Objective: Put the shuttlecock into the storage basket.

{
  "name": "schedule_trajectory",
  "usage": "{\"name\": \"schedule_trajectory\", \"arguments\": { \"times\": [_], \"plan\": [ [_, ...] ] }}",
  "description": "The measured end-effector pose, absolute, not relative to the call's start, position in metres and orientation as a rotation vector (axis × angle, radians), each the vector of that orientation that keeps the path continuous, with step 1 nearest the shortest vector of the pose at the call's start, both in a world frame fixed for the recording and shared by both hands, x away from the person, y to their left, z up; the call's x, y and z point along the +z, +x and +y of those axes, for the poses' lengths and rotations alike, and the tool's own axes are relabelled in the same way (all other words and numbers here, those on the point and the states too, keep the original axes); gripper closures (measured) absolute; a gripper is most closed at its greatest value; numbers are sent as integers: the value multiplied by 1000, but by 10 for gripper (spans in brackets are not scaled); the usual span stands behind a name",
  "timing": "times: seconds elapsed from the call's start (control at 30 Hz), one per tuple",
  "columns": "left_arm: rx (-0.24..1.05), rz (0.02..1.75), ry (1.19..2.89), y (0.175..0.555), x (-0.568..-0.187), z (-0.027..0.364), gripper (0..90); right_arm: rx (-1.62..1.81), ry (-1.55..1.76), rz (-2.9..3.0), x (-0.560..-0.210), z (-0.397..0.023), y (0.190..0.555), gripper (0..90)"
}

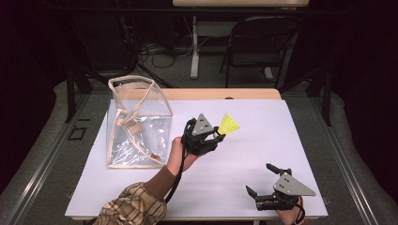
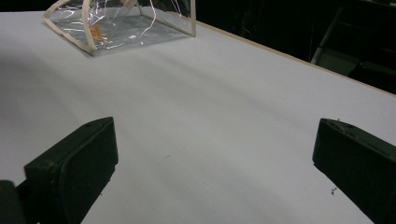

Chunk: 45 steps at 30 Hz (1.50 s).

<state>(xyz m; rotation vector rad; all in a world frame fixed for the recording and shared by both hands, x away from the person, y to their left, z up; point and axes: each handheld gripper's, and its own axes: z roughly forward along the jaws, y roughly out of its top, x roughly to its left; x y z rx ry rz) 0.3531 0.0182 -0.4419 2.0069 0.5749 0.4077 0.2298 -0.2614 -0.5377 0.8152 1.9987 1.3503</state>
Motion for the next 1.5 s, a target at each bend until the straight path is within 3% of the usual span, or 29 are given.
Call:
{"name": "schedule_trajectory", "arguments": {
  "times": [1.5],
  "plan": [
    [507, 650, 1973, 373, -434, 51, 649, 1343, 816, 1999, -538, -262, 229, 0]
  ]
}}
